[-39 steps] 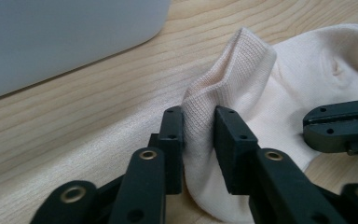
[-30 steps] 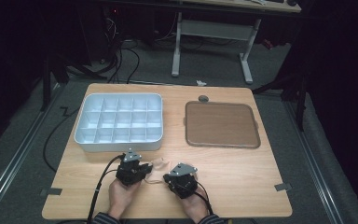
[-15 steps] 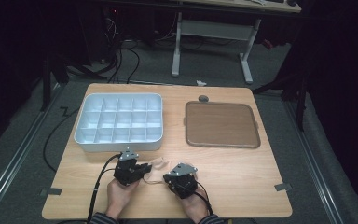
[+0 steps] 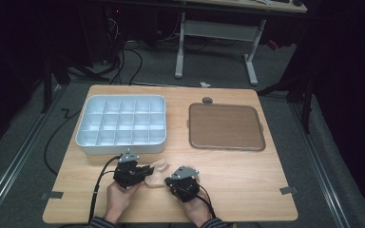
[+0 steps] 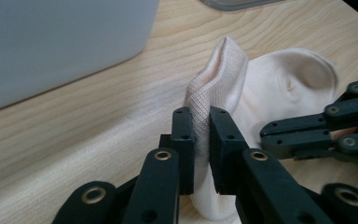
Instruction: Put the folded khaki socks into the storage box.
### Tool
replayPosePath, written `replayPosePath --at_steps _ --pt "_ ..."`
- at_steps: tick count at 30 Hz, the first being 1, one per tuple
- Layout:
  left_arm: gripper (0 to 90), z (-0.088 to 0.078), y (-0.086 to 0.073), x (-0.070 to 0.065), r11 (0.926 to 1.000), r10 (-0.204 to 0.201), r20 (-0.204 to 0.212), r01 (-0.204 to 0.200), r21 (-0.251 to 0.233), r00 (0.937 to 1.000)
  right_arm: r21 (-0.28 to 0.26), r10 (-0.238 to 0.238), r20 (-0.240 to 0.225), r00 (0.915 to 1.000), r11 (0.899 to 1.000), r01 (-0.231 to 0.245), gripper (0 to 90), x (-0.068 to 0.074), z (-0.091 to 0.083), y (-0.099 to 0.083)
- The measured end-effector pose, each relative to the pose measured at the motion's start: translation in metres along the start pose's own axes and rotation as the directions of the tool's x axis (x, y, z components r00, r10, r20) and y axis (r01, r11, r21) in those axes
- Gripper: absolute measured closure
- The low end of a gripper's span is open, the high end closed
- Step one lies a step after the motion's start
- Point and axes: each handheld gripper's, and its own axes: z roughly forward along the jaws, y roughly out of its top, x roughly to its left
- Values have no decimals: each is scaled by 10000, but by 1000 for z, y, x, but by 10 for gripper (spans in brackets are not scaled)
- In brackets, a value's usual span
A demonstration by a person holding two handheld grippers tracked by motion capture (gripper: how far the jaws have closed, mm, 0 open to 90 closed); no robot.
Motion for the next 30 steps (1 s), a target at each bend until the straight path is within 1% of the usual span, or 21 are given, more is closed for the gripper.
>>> replayPosePath --at_steps 3,10,13,15,19,27,30 --pt "821 -2 4 -2 9999 100 111 -100 -38 9999 12 31 -46 10000 10000 -31 875 1 0 0" --pt "824 -5 9 -5 9998 116 322 -112 -152 9994 96 -9 -134 9999 10000 10 875 3 2 2" --pt "825 -7 13 -8 9996 185 394 -177 -214 9991 69 41 -238 9997 10000 -39 876 3 2 3" --pt "826 -8 14 -9 9995 132 535 -116 -290 9985 67 44 -333 9994 10000 -42 877 3 3 3" --pt "828 -8 17 -11 9993 222 605 -203 -321 9979 103 51 -452 9990 9999 -46 878 4 4 4" --pt "830 -7 19 -15 9987 157 942 -110 -498 9954 151 9 -609 9981 9999 0 880 6 6 7" --pt "830 -6 19 -16 9985 149 1058 -93 -532 9943 173 103 -701 9975 9998 -92 880 5 7 7"
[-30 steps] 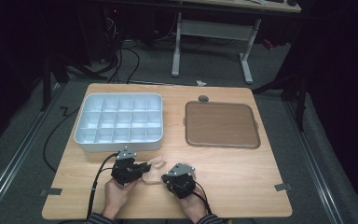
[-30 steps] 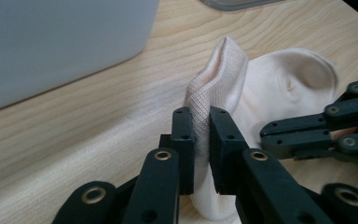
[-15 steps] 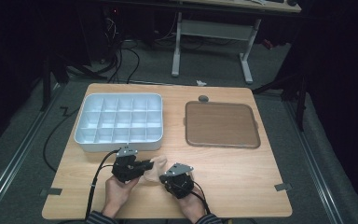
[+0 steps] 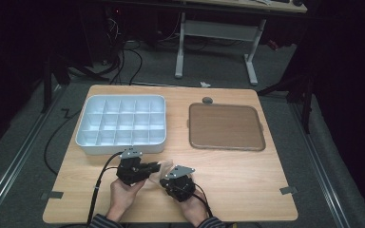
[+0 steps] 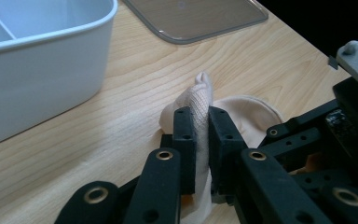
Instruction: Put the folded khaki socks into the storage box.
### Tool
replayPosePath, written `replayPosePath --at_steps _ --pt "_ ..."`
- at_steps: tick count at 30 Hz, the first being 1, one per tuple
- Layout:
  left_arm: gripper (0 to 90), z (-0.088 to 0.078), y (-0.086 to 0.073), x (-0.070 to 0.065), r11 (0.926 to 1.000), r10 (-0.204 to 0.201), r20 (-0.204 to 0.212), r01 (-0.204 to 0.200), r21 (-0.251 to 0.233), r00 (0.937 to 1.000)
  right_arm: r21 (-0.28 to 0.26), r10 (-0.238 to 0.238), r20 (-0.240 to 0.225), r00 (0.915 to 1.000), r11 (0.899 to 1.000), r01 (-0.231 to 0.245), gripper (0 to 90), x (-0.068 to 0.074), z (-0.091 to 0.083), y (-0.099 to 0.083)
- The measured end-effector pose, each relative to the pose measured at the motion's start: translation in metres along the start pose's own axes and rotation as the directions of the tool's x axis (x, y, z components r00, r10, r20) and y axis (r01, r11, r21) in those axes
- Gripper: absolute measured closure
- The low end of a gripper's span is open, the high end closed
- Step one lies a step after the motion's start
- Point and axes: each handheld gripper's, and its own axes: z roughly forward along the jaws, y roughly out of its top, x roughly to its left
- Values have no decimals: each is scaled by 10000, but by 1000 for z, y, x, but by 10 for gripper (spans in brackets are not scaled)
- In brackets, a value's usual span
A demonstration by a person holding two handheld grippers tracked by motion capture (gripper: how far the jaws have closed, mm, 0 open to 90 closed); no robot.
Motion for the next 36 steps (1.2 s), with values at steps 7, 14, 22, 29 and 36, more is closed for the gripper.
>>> replayPosePath --at_steps 7,14,22,29,36 --pt "832 4 1 -5 10000 87 208 -87 16 9997 42 37 -107 9999 10000 -36 881 -1 2 2" --pt "833 5 0 -4 9998 197 -188 -196 82 9996 29 39 -218 9998 10000 -38 874 -3 4 4" --pt "835 0 -1 -1 9998 171 -553 -168 60 9983 -463 63 173 9998 9989 -55 859 -3 -13 4" --pt "835 -1 -1 -1 10000 95 -518 -96 -11 9986 -146 298 832 9961 9995 -287 862 -17 -15 -1" --pt "834 -2 0 -3 9999 119 -346 -123 -101 9993 -47 610 923 9939 9981 -609 865 -21 -5 1"
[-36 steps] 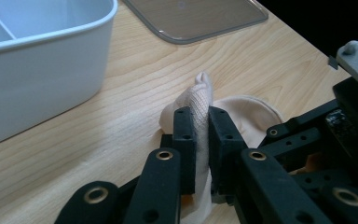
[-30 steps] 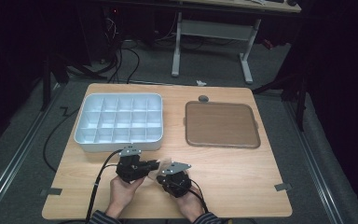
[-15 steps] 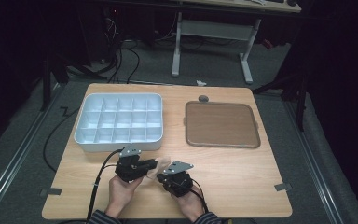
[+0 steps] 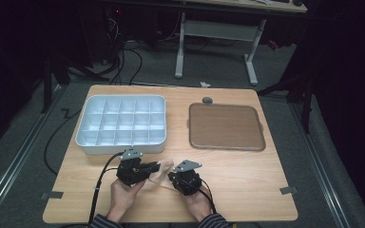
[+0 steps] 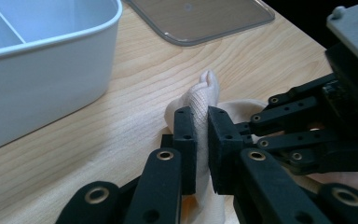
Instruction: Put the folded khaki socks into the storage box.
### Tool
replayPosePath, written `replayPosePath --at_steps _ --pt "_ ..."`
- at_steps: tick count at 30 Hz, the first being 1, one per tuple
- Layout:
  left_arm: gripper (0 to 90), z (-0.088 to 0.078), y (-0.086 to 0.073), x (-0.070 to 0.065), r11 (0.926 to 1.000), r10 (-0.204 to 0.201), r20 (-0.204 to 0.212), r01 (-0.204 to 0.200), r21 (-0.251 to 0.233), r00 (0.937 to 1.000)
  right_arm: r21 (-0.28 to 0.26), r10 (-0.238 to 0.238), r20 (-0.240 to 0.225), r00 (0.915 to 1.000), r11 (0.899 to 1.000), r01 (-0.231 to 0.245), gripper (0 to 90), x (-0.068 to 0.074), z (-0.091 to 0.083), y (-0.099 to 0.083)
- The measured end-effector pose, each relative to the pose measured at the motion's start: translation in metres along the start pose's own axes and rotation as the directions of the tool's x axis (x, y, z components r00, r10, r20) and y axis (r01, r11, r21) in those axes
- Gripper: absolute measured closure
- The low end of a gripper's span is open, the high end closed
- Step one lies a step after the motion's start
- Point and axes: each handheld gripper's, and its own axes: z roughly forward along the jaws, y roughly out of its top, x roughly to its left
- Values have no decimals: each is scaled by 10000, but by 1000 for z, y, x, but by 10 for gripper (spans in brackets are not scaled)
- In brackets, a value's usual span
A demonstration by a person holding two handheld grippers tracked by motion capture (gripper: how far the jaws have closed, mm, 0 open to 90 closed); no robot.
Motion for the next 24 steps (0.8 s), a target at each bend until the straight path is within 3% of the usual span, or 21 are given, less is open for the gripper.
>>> replayPosePath --at_steps 12,17,24 --pt "834 1 2 -3 9999 43 189 -40 -149 9998 4 -288 -305 9991 9996 288 874 2 13 11" --pt "834 7 2 -1 10000 58 -10 -58 68 10000 4 -258 -388 9989 9997 258 837 3 14 12" --pt "834 8 -1 2 9999 7 -198 -4 123 9998 -425 -393 36 9992 9983 394 804 2 -16 8"
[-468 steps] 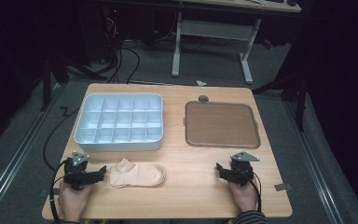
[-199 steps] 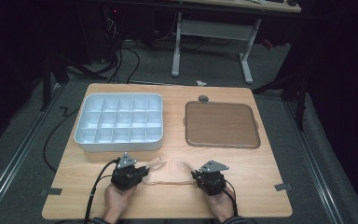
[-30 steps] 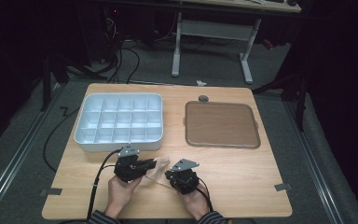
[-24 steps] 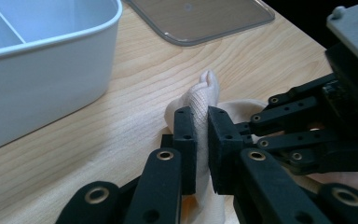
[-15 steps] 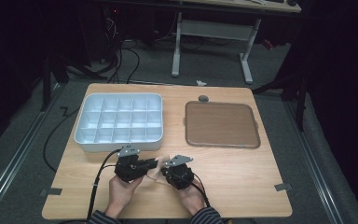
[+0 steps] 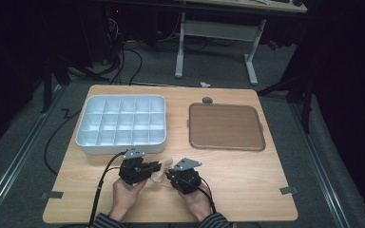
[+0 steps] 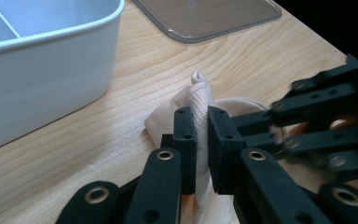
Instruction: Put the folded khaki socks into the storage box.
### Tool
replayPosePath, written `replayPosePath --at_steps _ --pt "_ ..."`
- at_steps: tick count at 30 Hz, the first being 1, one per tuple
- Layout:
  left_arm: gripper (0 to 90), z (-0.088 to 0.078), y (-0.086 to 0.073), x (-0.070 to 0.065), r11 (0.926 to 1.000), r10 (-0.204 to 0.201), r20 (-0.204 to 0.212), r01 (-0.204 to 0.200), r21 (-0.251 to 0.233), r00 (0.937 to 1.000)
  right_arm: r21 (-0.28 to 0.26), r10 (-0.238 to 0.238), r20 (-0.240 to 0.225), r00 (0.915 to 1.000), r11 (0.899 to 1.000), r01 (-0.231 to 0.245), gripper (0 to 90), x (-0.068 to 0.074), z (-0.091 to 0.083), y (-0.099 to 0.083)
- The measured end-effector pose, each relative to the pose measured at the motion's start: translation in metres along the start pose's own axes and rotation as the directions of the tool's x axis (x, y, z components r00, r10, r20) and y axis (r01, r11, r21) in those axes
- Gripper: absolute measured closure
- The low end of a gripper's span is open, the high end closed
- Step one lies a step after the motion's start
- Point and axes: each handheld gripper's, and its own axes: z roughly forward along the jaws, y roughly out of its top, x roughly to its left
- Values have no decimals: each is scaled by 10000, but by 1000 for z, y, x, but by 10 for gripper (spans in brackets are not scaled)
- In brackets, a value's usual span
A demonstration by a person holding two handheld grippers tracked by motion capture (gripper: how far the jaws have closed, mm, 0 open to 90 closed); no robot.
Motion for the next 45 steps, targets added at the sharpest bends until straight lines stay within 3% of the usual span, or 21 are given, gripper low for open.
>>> replayPosePath --at_steps 5,10,17,24,45 --pt "834 1 0 -1 10000 -19 -19 19 -23 10000 -332 316 671 9972 9990 -294 783 -14 -22 -8" --pt "834 0 0 -2 10000 -23 -38 22 -49 10000 -444 764 1191 9899 9964 -716 713 -28 -32 -17" --pt "834 -1 0 -3 10000 35 -60 -35 -37 10000 -74 1057 985 9895 9944 -1054 711 -30 -26 -26" --pt "834 0 -1 -5 9999 149 -17 -149 -12 9999 451 1074 930 9899 9927 -1120 811 -32 -13 -30" --pt "830 14 3 -16 9981 555 273 -562 235 9981 323 1039 680 9923 9938 -1062 849 -33 -4 -26"
